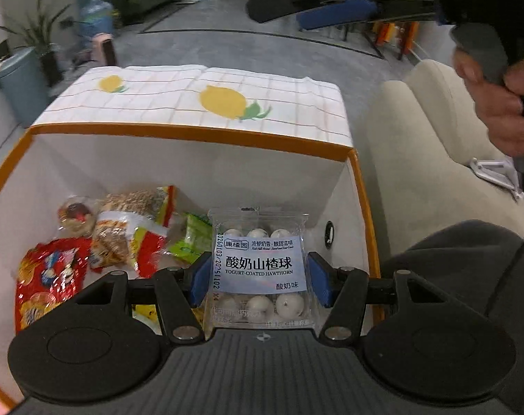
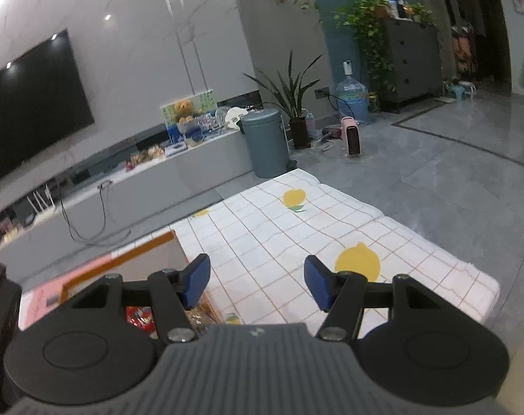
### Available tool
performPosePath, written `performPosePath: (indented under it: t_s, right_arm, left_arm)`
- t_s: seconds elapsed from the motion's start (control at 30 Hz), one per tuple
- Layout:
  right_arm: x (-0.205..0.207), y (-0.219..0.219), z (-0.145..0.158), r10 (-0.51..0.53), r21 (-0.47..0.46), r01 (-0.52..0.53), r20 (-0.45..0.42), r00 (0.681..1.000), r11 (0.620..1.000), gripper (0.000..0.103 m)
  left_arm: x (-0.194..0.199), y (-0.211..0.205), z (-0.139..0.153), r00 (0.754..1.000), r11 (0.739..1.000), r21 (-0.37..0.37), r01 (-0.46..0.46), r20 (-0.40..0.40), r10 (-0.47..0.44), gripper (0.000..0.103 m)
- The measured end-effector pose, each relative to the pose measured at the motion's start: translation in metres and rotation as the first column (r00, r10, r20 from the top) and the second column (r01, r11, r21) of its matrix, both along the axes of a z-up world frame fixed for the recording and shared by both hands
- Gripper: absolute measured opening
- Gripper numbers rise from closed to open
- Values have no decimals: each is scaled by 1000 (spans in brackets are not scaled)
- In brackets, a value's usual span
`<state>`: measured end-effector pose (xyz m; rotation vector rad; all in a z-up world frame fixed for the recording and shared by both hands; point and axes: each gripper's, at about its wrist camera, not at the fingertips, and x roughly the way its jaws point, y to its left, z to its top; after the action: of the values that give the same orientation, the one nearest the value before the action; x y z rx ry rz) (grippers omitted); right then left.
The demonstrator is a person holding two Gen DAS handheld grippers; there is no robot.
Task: Organize snacks
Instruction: 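Lower the hawthorn ball packet into the orange box and open the left tool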
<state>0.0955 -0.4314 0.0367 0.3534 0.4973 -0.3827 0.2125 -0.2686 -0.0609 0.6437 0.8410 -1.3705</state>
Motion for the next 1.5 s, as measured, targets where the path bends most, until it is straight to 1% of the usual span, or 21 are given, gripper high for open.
performPosePath:
  t_s: [0.07, 0.1, 0.17, 0.23, 0.3, 0.37, 0.5, 0.63, 0.73, 0.8, 0.87, 0.93, 1.0, 1.07, 1.13, 1.27, 1.3, 1.33, 1.4, 1.47, 1.5]
  right_arm:
    - [-1, 1, -4, 37, -37, -38, -19, 999, 999, 59]
    - [-1, -3, -8, 32, -31, -33, -27, 999, 999, 59]
    - [-1, -12, -18, -1, -1, 1, -51, 999, 1000, 59]
    - [-2, -17, -24, -18, 2, 18, -76, 997, 1000, 59]
    - [-5, -22, -24, -62, -9, 62, -75, 995, 998, 59]
    - [-7, -23, -22, -65, -7, 65, -58, 996, 998, 59]
    - [-9, -19, -18, -31, 6, 31, -34, 999, 1000, 59]
    - [-11, -14, -13, -34, -7, 34, -21, 999, 999, 59]
    - [-12, -11, -10, -24, -1, 24, -4, 1000, 1000, 59]
    - [-13, -12, -9, -24, 6, 24, 3, 1000, 1000, 59]
    - [-12, -11, -10, -23, 9, 23, 3, 1000, 1000, 59]
    - [-12, -10, -10, -24, 10, 24, 2, 1000, 1000, 59]
    - [-12, -10, -10, -23, 7, 23, 2, 1000, 1000, 59]
    - [-11, -10, -9, -25, 6, 25, 3, 1000, 1000, 59]
    - [-10, -10, -8, -29, 10, 29, 8, 1000, 1000, 59]
    - [-11, -6, -8, -11, 16, 10, 17, 1000, 1000, 59]
    - [-12, -7, -8, -8, 16, 8, 19, 1000, 1000, 59]
    - [-13, -7, -7, -8, 15, 7, 22, 1000, 1000, 59]
    - [-16, -9, -5, -20, 18, 20, 33, 999, 1000, 59]
    - [-21, -13, -5, -32, 35, 30, 46, 998, 999, 59]
    - [-22, -15, -5, -37, 44, 34, 51, 998, 998, 59]
  left_arm:
    - [4, -5, -2, 1000, 1000, 12, 16, -10, -16, 66]
    - [5, -7, -3, 1000, 1000, 18, 23, -7, -23, 66]
    - [9, -10, -7, 998, 999, 28, 45, -48, -43, 67]
    - [14, -12, -6, 995, 997, 42, 63, -81, -59, 67]
    - [14, -14, -5, 993, 996, 38, 84, -83, -80, 67]
    - [13, -15, -6, 993, 995, 36, 90, -85, -87, 67]
    - [15, -16, -6, 994, 996, 50, 75, -85, -70, 68]
    - [16, -14, -5, 994, 997, 57, 60, -90, -55, 69]
    - [15, -13, -4, 996, 997, 63, 45, -81, -40, 69]
    - [16, -13, -4, 995, 997, 75, 33, -92, -26, 69]
    - [16, -12, -4, 996, 997, 76, 21, -83, -15, 74]
    - [16, -12, -3, 997, 996, 86, 10, -82, -3, 75]
    - [17, -13, -3, 996, 995, 100, 2, -91, 7, 77]
    - [19, -14, -3, 993, 992, 125, 3, -118, 12, 85]
    - [17, -15, -1, 992, 990, 144, -1, -122, 18, 87]
    - [9, -13, 6, 995, 987, 162, -12, -98, 29, 86]
    - [8, -13, 8, 995, 986, 166, -9, -98, 26, 86]
    - [7, -12, 12, 994, 985, 172, -9, -103, 27, 84]
    - [7, -10, 19, 994, 983, 185, -12, -106, 32, 85]
    - [7, -6, 30, 991, 985, 172, -8, -130, 30, 86]
    - [6, -5, 37, 992, 988, 153, -12, -121, 31, 86]
